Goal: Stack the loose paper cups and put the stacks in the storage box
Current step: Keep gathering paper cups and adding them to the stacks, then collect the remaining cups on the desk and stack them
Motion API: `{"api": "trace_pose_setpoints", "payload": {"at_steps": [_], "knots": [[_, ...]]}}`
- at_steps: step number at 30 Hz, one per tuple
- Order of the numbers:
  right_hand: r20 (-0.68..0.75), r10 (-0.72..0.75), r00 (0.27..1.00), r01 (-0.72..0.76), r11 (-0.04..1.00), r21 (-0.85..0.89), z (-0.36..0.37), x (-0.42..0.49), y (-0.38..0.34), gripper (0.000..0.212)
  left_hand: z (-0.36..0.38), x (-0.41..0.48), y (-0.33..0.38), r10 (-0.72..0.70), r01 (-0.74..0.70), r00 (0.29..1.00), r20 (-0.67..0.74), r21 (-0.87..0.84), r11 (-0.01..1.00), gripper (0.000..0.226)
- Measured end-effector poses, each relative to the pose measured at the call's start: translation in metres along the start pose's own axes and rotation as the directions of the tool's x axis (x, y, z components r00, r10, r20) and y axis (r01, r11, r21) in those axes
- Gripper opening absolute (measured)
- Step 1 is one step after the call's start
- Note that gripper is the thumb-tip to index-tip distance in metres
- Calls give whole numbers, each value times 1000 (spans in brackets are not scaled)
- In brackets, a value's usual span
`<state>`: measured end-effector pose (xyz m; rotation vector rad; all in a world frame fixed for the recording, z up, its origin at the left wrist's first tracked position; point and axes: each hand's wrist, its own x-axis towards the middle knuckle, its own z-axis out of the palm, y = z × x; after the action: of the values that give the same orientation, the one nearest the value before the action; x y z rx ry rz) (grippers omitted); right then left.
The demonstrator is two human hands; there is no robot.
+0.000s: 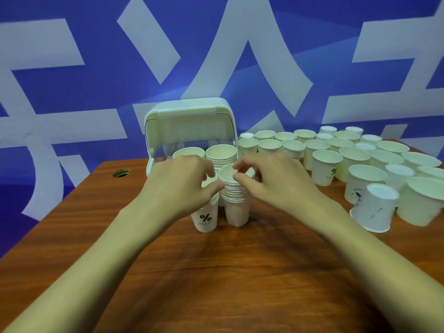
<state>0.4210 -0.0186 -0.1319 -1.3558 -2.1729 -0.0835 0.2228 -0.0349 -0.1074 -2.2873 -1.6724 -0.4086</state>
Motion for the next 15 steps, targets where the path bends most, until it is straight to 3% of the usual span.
{"api": "trace_pose_setpoints", "payload": {"at_steps": [4, 10, 15], "knots": [[-102, 31, 994, -50, 979, -196, -22, -16, 13, 21, -7, 8, 48, 155, -163, 980, -125, -58, 985, 29], [-127, 203, 971, -237, 897, -373, -59, -59, 62, 21, 12, 38, 133, 351, -360, 931, -97, -92, 928, 24], [-198, 367, 909, -416, 788, -454, -89, -101, 117, 31, 44, 69, 193, 437, -443, 896, -73, -190, 876, 27]]}}
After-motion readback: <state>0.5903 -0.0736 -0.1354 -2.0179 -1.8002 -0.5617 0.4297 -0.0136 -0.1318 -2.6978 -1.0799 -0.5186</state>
